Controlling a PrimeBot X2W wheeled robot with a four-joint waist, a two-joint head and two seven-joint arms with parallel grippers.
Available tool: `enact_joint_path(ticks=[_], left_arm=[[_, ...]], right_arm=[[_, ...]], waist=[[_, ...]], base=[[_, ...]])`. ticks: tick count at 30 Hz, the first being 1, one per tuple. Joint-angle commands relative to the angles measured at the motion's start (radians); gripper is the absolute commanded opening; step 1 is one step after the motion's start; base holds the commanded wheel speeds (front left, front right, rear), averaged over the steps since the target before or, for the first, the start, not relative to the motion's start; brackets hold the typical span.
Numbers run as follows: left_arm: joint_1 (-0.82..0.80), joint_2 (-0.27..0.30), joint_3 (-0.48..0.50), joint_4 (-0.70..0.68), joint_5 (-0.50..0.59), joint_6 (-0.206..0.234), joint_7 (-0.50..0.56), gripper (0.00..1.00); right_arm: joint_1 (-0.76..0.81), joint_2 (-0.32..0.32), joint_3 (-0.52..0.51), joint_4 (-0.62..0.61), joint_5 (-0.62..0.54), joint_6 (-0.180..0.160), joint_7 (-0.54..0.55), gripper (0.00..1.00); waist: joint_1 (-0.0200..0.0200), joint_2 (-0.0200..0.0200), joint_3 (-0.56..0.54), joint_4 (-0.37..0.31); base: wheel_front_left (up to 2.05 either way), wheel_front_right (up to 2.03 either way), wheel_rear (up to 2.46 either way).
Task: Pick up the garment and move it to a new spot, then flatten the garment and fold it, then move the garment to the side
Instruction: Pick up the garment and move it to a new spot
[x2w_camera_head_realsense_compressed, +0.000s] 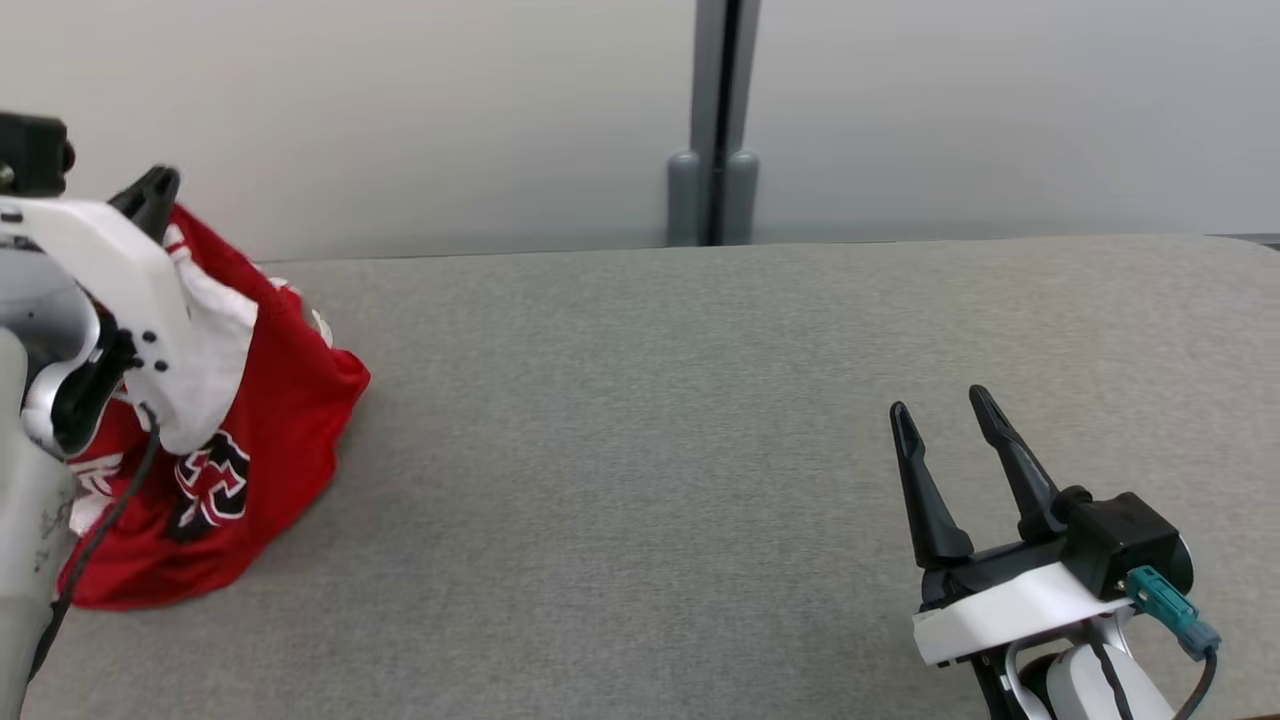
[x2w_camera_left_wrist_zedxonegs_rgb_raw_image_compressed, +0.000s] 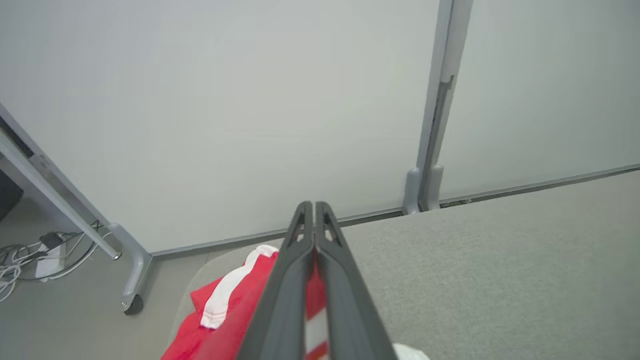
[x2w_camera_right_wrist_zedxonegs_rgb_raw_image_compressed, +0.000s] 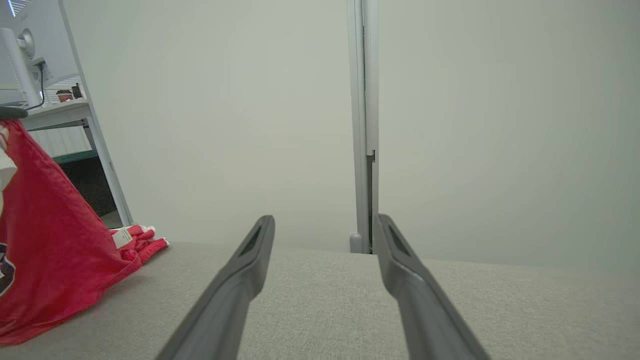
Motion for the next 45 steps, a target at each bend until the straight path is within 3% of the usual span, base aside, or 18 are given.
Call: enact_joint_path(ticks=[1,8,15,23,28,34,38,39,40,45], left_arm=[[-0.023,-0.005,0.000,-0.032,-0.009,-0.001,0.004,0.00],[-0.043,-0.039,-0.021,-0.251,-0.028,0.008,0.045,0.00],[-0.058,-0.129,-0.042,-0.433,-0.085,0.031,0.087,0.00],[0.054,-0.180,-0.091,-0.520,-0.113,0.054,0.098,0.00],[0.198,-0.203,-0.145,-0.468,-0.087,0.063,0.030,0.00],[0.315,-0.243,-0.207,-0.221,0.007,0.080,-0.166,0.00],[0.319,-0.286,-0.231,-0.078,0.027,0.067,-0.264,0.02],[0.312,-0.298,-0.233,-0.049,0.024,0.063,-0.284,0.47],[0.303,-0.306,-0.234,-0.026,0.020,0.058,-0.302,1.00],[0.264,-0.331,-0.227,0.030,0.028,0.053,-0.393,1.00]], right_arm=[[0.011,-0.001,-0.004,0.000,-0.001,0.002,-0.005,1.00],[0.010,0.003,-0.012,-0.003,-0.004,0.002,-0.005,1.00],[0.004,0.003,-0.043,-0.009,-0.009,0.002,-0.004,1.00],[0.010,0.006,-0.086,-0.024,-0.008,0.002,-0.003,1.00],[0.000,0.006,-0.101,-0.033,-0.005,0.002,-0.003,1.00],[-0.010,0.008,-0.096,-0.030,-0.003,0.002,-0.003,1.00],[-0.011,0.007,-0.090,-0.027,-0.003,0.002,-0.003,1.00],[-0.011,0.006,-0.089,-0.026,-0.002,0.002,-0.003,1.00],[-0.011,0.003,-0.090,-0.026,-0.001,0.002,-0.003,1.00],[-0.002,-0.006,-0.091,-0.027,-0.001,0.002,-0.003,1.00]], waist=[[0.0000,0.0000,-0.021,-0.038],[0.0000,0.0000,-0.028,-0.133],[0.0000,0.0000,-0.017,-0.215],[0.0000,0.0000,0.019,-0.264],[0.0000,0.0000,0.058,-0.273],[0.0000,0.0000,0.087,-0.259],[0.0000,0.0000,0.090,-0.243],[0.0000,0.0000,0.090,-0.238],[0.0000,0.0000,0.089,-0.233],[0.0000,0.0000,0.070,-0.209]], base=[[0.00,0.00,0.00],[0.00,0.00,0.00],[0.00,0.00,0.00],[0.00,0.00,0.00],[0.00,0.00,0.00],[0.00,0.00,0.00],[0.00,0.00,0.00],[0.00,0.00,0.00],[0.00,0.00,0.00],[0.00,0.00,0.00]])
